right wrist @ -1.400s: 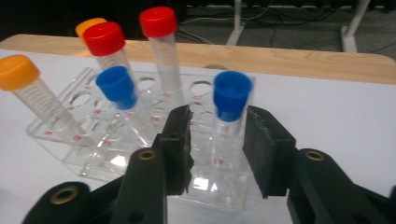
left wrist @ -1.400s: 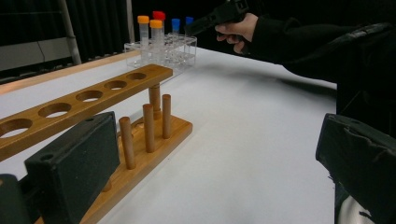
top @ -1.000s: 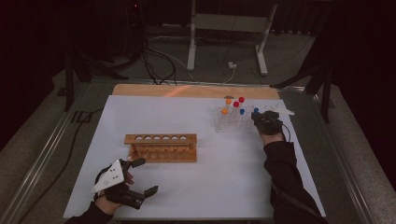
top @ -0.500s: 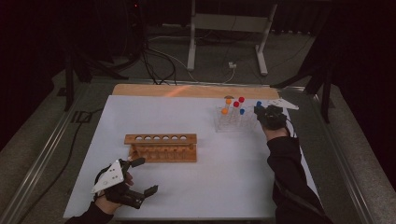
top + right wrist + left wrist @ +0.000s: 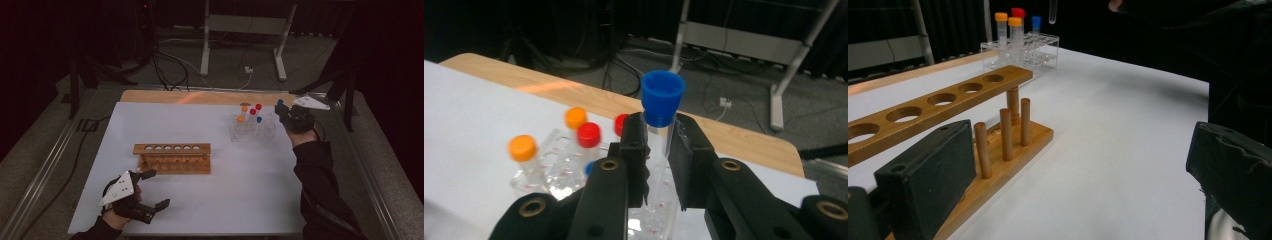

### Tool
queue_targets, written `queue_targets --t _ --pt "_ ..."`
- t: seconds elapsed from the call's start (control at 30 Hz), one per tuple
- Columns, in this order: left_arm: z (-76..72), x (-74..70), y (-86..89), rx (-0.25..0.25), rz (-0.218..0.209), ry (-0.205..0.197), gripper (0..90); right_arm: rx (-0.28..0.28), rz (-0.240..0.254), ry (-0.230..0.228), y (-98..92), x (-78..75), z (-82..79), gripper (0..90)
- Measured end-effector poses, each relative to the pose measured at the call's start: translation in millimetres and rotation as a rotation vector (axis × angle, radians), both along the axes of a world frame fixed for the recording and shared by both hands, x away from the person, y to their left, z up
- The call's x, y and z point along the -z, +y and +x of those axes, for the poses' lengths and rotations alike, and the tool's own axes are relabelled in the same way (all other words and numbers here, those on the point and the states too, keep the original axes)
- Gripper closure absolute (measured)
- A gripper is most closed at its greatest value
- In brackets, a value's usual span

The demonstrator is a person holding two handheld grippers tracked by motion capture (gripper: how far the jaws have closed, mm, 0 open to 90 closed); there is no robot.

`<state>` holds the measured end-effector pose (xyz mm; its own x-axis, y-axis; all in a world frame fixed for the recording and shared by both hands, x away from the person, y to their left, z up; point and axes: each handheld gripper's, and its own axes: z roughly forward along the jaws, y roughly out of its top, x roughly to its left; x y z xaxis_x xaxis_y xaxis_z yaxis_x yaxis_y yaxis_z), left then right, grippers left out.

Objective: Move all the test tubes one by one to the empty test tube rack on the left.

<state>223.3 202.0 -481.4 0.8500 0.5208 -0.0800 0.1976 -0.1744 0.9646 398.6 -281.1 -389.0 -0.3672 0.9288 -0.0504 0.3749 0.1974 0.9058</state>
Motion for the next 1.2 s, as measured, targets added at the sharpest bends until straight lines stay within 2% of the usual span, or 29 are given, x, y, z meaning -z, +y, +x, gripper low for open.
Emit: queue_targets --t 0.1,0.2,0.33,0.47,0.5,0.6,0.63,0.77,0.83,0.9,0.93,0.97,1.07,1.13,1.2 --pt "0.0 -2.3 1.2 -0.024 -0.022 0.005 0.5 -0.044 0.017 -0.002 4.1 -4.0 -10.5 76.8" --pt "0.0 -4.3 0.4 -0.028 -0.017 0.005 0.6 -0.080 0.006 0.006 9.4 -2.9 -18.4 76.8" --pt "0.5 -7.6 -3.5 0.002 -0.008 0.015 0.5 -0.115 0.005 0.009 14.9 -1.9 -27.4 76.8" --pt "2.5 -15.9 -9.0 0.035 0.017 0.009 0.5 -0.173 0.002 0.014 26.3 1.1 -42.5 76.8" --pt "3.5 -18.3 -10.4 0.039 0.027 0.009 0.5 -0.173 0.002 0.014 26.3 1.1 -42.5 76.8" --pt "8.3 -24.6 -13.3 0.066 0.011 0.024 0.5 -0.234 -0.001 0.030 38.1 7.4 -55.3 76.8" --pt "10.5 -26.8 -14.0 0.077 0.008 0.028 0.5 -0.234 -0.001 0.030 38.1 7.4 -55.3 76.8" --pt "19.3 -36.4 -18.3 0.078 0.005 0.062 0.6 -0.310 0.005 0.040 53.1 17.1 -72.6 76.8" --pt "22.4 -41.9 -21.0 0.063 0.009 0.055 0.6 -0.340 0.003 0.047 59.3 21.5 -79.6 76.8" --pt "25.6 -47.6 -24.7 0.055 0.006 0.054 0.6 -0.355 0.000 0.050 62.4 23.7 -82.9 76.8" --pt "28.7 -52.7 -29.3 0.062 -0.008 0.050 0.6 -0.385 0.003 0.058 67.8 27.6 -89.5 76.8" --pt "28.7 -52.7 -29.3 0.062 -0.008 0.050 0.6 -0.385 0.003 0.058 67.8 27.6 -89.5 76.8" --pt "33.5 -60.1 -39.9 0.066 -0.014 0.051 0.6 -0.442 0.014 0.063 78.4 33.4 -102.5 76.8" --pt "37.3 -64.4 -47.5 0.084 -0.021 0.051 0.6 -0.449 0.009 0.056 81.1 34.4 -105.9 76.8" --pt "43.3 -69.4 -59.5 0.110 -0.042 0.059 0.6 -0.485 0.030 0.056 87.8 37.9 -113.9 76.8"
